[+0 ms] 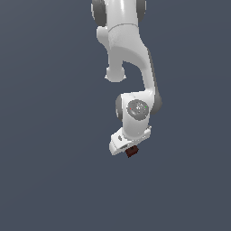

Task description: Pick up the object and move it to a goal position.

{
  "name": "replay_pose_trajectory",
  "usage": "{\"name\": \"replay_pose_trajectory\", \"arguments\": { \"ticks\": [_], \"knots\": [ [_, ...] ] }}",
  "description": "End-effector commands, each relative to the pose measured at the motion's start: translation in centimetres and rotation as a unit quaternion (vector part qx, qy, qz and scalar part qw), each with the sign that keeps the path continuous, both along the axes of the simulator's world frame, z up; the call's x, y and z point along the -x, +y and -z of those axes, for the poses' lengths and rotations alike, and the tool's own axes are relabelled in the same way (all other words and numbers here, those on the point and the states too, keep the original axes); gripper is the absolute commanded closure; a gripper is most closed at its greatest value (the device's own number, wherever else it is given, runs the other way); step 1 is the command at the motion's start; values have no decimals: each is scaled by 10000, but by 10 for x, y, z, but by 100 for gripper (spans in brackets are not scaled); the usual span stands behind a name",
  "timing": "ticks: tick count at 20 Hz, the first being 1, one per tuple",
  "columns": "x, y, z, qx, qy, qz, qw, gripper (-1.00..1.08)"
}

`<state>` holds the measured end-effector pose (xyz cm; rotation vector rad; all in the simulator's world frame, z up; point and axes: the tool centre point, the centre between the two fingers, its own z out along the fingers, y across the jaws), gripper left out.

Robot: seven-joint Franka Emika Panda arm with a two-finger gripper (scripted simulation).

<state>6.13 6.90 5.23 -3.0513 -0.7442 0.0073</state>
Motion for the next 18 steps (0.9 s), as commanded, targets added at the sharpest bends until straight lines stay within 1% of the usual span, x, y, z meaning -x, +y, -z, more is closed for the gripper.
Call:
{"name": "replay_pose_trajectory", "arguments": {
  "ticks": [1, 18],
  "knots": [
    [-2, -12, -18, 0, -19, 5, 10000, 108],
    [-7, -131, -182, -7, -21, 0, 10000, 108]
  ]
}}
